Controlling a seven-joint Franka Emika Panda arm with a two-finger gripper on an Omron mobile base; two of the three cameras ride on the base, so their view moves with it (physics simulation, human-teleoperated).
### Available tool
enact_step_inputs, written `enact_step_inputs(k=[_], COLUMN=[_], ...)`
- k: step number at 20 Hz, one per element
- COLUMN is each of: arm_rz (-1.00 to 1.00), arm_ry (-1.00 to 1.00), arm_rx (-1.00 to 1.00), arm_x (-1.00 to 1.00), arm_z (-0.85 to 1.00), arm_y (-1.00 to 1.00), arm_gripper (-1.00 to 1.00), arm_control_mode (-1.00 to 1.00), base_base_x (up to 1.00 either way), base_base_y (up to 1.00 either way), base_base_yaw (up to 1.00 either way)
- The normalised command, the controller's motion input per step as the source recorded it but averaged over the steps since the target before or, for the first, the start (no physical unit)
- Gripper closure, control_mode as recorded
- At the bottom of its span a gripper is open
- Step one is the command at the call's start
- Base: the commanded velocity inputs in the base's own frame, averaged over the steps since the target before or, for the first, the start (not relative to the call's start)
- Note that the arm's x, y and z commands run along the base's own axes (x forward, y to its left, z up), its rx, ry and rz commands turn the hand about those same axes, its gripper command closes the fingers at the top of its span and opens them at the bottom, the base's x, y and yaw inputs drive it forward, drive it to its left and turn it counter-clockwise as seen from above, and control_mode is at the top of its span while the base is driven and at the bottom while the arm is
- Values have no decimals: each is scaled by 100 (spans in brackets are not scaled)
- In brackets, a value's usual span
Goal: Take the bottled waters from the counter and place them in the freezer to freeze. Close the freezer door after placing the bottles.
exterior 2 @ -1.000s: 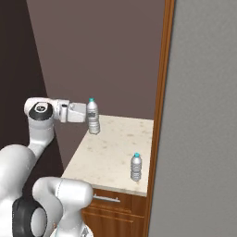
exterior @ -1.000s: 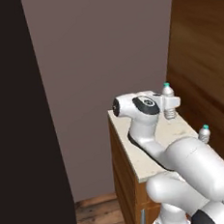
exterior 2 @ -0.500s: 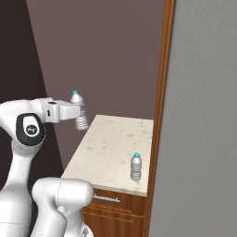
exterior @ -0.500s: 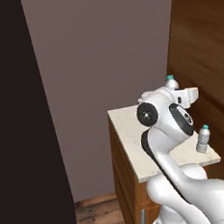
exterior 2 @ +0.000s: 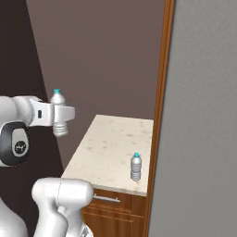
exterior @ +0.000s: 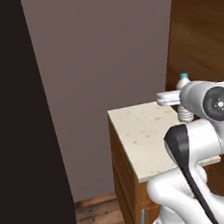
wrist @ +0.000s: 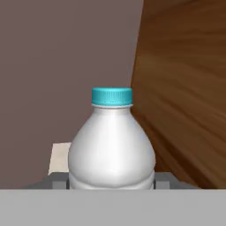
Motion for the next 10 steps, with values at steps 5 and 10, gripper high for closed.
enact_step_inputs(k=[5,10], arm_rz=[36,26], arm_ry=[-4,-18], arm_rx=[19,6], arm_x=[-82,-91], arm_z=[18,-15], arm_y=[0,-11], arm_gripper=[100,100], arm_control_mode=[-100,-100], base_base_x=[0,0], base_base_y=[0,0], base_base_yaw=[0,0])
